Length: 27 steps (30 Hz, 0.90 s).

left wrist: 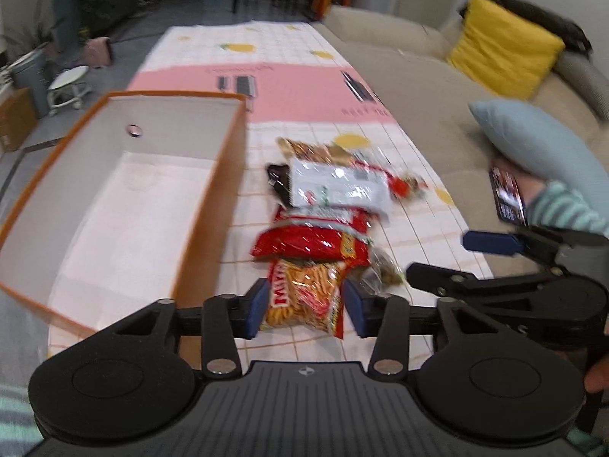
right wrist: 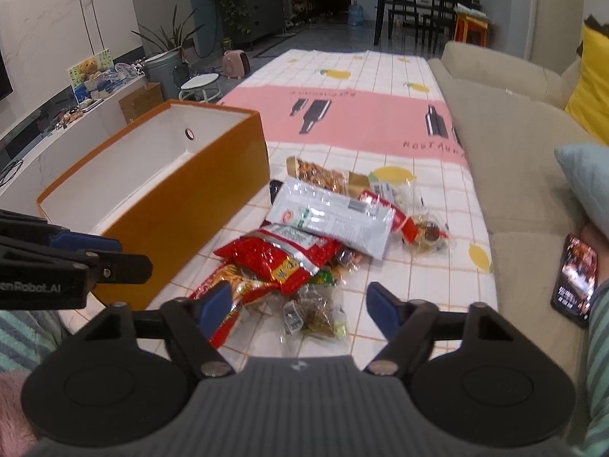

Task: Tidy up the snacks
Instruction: 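Grasp the red stick-snack bag with the left gripper while the right grasps a clear nut bag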

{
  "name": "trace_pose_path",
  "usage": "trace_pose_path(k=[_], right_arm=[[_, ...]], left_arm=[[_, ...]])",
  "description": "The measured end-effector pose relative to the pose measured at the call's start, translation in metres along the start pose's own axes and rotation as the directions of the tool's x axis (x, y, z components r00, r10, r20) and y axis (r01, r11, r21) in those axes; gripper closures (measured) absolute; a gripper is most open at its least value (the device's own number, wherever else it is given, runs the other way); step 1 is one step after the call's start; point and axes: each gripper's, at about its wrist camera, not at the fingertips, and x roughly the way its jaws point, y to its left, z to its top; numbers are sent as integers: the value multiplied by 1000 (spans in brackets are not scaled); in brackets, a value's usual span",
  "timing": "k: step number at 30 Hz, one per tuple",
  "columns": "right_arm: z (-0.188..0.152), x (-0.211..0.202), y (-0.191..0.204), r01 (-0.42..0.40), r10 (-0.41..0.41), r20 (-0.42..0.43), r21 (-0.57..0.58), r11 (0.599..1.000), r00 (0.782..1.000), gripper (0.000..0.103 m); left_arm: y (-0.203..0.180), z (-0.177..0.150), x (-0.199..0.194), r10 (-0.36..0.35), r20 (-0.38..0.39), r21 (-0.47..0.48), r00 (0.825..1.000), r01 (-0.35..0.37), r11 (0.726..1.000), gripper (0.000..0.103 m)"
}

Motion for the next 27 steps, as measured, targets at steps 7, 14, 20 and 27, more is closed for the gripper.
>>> trace_pose_path(k=[7,14,20,27], right_arm=[[-9,34,-13,3,-2,-89,14,1000,996,39],[-15,65,-17,-61,60,-136,-3,998,989,39],[-16,83,-15,-75,71,-141,-24,997,988,39],[-18,96,-14,-73,65,-159,-41,997,985,46]], left_arm=[[-6,6,37,5,-94,-12,996,-6,1000,31],[-4,12,71,9,-158,-58,987,-19,998,29],[-4,14,92,35,-199,-60,979,-48,997,28],[-2,11,114,44,-267,-67,963,-64,996,27]])
